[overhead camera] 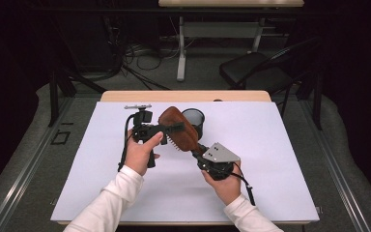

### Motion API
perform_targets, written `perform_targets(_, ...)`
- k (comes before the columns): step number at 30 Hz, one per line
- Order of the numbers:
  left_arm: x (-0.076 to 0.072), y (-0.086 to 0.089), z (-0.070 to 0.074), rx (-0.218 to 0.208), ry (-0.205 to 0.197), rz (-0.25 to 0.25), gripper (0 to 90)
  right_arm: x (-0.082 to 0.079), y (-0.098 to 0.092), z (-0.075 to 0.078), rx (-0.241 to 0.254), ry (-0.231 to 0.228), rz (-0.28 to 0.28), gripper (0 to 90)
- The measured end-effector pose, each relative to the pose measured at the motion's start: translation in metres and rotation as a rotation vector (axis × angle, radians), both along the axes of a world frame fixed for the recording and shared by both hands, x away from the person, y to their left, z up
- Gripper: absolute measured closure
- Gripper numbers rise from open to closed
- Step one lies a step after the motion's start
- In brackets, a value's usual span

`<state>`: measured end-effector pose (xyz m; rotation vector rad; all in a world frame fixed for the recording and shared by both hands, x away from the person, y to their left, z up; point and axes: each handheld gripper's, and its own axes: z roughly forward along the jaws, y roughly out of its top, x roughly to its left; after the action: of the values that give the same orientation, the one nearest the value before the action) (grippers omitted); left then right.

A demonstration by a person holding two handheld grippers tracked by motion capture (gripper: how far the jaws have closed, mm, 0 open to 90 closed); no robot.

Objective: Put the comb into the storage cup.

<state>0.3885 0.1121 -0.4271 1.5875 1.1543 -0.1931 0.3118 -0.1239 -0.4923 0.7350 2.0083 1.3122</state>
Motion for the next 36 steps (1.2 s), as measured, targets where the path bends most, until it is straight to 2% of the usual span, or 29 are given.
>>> perform_targets(6,-0.0007,0.0013,0.0002,-0.020,0.034,0.011,43.7,0.0003,0.0003,-0.0007,-0.008,-0.002,0.005,72.8)
perform_targets(12,-0.0003,0.0028,0.0008,-0.022,0.072,0.010,44.9,0.0002,0.0010,-0.0022,-0.012,0.002,0.008,72.8)
perform_targets(14,0.0001,0.0030,0.0006,-0.022,0.073,0.011,45.1,0.0002,0.0013,-0.0024,-0.012,0.002,0.008,72.8)
perform_targets(17,0.0011,0.0033,0.0010,-0.032,0.103,0.006,45.8,0.0004,0.0017,-0.0031,-0.013,0.002,0.007,72.8)
perform_targets(22,0.0019,0.0027,0.0014,-0.026,0.098,-0.001,46.2,0.0006,0.0014,-0.0032,-0.012,-0.001,0.005,72.8)
perform_targets(32,0.0044,0.0005,0.0010,-0.036,0.121,0.008,46.9,0.0018,0.0000,-0.0040,-0.010,0.007,0.000,72.8)
perform_targets(36,0.0047,-0.0004,0.0021,-0.045,0.143,0.015,47.9,0.0022,-0.0004,-0.0043,-0.004,0.006,-0.001,72.7)
